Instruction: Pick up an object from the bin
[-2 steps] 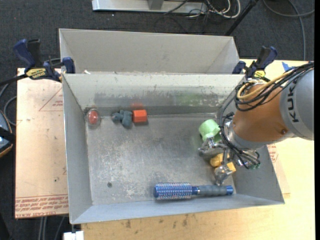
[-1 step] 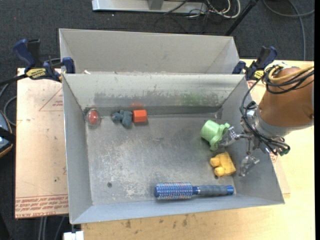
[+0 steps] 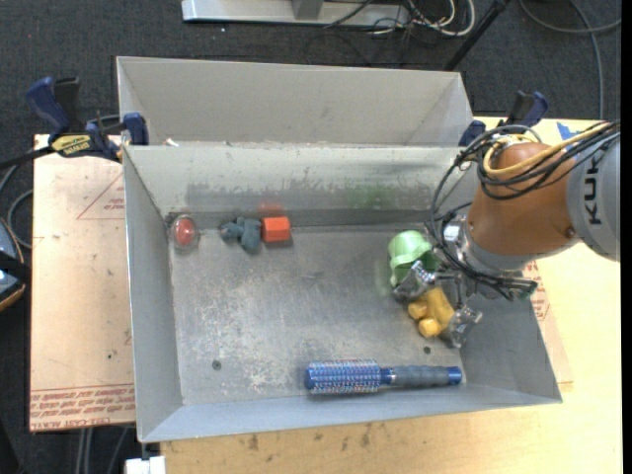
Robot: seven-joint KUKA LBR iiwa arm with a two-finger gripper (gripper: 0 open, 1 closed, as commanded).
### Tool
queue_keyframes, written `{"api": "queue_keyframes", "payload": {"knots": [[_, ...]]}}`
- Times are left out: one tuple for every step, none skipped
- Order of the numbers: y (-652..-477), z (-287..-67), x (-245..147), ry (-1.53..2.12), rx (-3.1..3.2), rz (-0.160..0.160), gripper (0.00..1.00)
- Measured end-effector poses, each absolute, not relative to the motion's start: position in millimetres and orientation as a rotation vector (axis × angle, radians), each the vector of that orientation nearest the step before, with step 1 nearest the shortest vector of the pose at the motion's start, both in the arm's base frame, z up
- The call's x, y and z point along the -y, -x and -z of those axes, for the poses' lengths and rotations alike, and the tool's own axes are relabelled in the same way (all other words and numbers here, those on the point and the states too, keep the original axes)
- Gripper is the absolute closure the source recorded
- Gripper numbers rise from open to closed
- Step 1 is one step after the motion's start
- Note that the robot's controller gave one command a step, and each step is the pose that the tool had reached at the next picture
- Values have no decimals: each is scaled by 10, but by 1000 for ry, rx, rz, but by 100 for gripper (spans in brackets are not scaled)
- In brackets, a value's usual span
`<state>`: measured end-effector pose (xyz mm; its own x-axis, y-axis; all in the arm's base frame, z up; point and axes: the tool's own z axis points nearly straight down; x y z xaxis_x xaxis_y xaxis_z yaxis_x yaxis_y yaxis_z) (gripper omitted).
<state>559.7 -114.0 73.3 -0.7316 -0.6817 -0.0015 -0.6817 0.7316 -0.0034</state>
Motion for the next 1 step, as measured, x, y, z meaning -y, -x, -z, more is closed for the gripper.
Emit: {"api": "queue_keyframes", "payload": {"knots": [[-5619,-762,1138,1144,-2914,6,100]]}}
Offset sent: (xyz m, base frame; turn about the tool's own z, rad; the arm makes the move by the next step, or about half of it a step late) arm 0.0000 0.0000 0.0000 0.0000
